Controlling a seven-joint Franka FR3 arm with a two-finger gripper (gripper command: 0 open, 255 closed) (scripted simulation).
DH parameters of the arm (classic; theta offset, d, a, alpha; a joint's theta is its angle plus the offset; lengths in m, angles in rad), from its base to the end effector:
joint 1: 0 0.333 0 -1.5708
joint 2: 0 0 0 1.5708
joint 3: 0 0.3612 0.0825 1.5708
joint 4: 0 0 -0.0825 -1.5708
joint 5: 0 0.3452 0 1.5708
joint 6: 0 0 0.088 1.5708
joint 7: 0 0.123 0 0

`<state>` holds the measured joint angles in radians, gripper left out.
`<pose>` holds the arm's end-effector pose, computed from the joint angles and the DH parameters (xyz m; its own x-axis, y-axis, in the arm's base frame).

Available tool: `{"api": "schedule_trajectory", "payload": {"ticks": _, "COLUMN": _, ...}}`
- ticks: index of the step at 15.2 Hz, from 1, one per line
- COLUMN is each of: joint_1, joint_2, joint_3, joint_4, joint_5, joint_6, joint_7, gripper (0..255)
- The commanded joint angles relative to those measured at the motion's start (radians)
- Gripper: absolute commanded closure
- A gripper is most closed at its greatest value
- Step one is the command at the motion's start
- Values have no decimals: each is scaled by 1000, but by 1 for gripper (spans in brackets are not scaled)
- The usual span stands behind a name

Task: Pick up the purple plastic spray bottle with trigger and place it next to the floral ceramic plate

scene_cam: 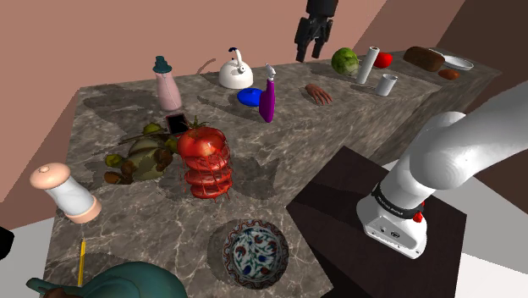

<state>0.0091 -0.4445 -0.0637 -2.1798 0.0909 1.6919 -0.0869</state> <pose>0.3558 -0.0142 0.5931 0.9990 0.0282 -0.0346 0.0238 -0.9925 -0.1202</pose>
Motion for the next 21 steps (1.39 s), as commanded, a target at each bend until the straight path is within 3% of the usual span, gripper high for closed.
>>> {"api": "schedule_trajectory", "payload": {"ticks": 1, "joint_1": -3, "joint_2": 87, "joint_3": -11, "joint_4": 41, "joint_5": -4, "joint_6": 24, "joint_7": -17, "gripper": 0}}
{"api": "schedule_trajectory", "payload": {"ticks": 12, "joint_1": -24, "joint_2": 556, "joint_3": -48, "joint_4": 360, "joint_5": -2, "joint_6": 51, "joint_7": -82, "gripper": 0}}
{"api": "schedule_trajectory", "payload": {"ticks": 21, "joint_1": -64, "joint_2": 971, "joint_3": -56, "joint_4": 765, "joint_5": 9, "joint_6": -37, "joint_7": -115, "gripper": 0}}
